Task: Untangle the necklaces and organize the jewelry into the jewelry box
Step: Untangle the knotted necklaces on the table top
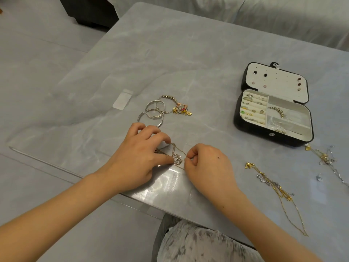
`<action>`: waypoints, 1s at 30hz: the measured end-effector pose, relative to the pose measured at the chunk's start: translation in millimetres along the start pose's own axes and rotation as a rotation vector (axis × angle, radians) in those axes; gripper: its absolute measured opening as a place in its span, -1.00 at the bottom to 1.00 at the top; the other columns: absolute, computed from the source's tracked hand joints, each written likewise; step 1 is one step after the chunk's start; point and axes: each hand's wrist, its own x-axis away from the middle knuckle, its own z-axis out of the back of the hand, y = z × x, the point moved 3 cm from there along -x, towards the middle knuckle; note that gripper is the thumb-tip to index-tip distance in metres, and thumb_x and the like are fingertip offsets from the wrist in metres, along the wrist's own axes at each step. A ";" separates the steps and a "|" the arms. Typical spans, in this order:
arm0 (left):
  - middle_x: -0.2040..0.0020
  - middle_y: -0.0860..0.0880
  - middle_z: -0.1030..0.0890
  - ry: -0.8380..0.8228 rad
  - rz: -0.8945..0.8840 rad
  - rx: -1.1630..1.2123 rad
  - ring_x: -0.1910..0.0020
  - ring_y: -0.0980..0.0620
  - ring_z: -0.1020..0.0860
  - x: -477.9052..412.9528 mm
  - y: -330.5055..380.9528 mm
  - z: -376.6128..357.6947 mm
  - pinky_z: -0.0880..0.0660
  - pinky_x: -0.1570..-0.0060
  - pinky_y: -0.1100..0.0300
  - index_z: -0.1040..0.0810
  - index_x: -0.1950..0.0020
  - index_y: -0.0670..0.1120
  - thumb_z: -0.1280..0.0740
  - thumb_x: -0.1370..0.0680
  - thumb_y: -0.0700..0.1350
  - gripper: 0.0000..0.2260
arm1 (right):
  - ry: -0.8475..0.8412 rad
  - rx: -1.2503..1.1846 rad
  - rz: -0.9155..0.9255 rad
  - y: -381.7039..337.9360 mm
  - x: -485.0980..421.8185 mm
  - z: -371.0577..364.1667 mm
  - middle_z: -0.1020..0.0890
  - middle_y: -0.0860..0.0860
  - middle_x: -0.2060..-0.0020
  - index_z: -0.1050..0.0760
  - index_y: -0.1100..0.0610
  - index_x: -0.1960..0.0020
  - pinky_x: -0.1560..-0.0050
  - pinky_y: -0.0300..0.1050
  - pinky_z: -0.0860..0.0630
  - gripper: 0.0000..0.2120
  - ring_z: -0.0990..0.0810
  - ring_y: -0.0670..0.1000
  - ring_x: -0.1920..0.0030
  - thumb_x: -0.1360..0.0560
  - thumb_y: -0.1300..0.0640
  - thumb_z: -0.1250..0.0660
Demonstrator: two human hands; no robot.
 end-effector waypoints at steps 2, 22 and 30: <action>0.03 -0.07 -0.62 0.005 0.004 0.002 -0.02 -0.08 -0.43 -0.3 0.2 1.4 -0.21 -0.01 0.04 -0.70 0.16 0.08 -0.06 -0.43 -0.10 -0.61 | -0.001 -0.026 -0.006 0.8 0.4 -0.8 -0.58 -0.03 0.08 -0.52 0.06 -0.02 0.01 -0.14 -0.44 -0.85 -0.52 -0.01 0.02 -0.53 0.08 -0.21; 0.01 -0.07 -0.62 -0.007 0.011 0.036 0.02 -0.16 -0.54 0.9 -0.9 -2.3 -0.21 0.01 0.06 -0.69 0.09 0.12 -0.05 -0.44 -0.12 -0.60 | -0.007 0.006 0.020 -2.9 2.3 -2.7 -0.46 -0.10 0.05 -0.43 0.00 -0.09 0.06 -0.23 -0.34 -0.75 -0.47 -0.05 -0.03 -0.50 -0.11 -0.27; 0.02 -0.06 -0.62 -0.001 0.008 0.014 -0.02 -0.10 -0.46 3.7 -5.7 -2.7 -0.20 0.00 0.07 -0.69 0.10 0.11 -0.06 -0.43 -0.11 -0.61 | 0.041 -0.033 0.062 -0.4 5.0 -2.1 -0.46 -0.14 0.15 -0.44 -0.02 -0.03 0.19 -0.27 -0.29 -0.90 -0.46 -0.08 0.09 -0.52 0.03 -0.25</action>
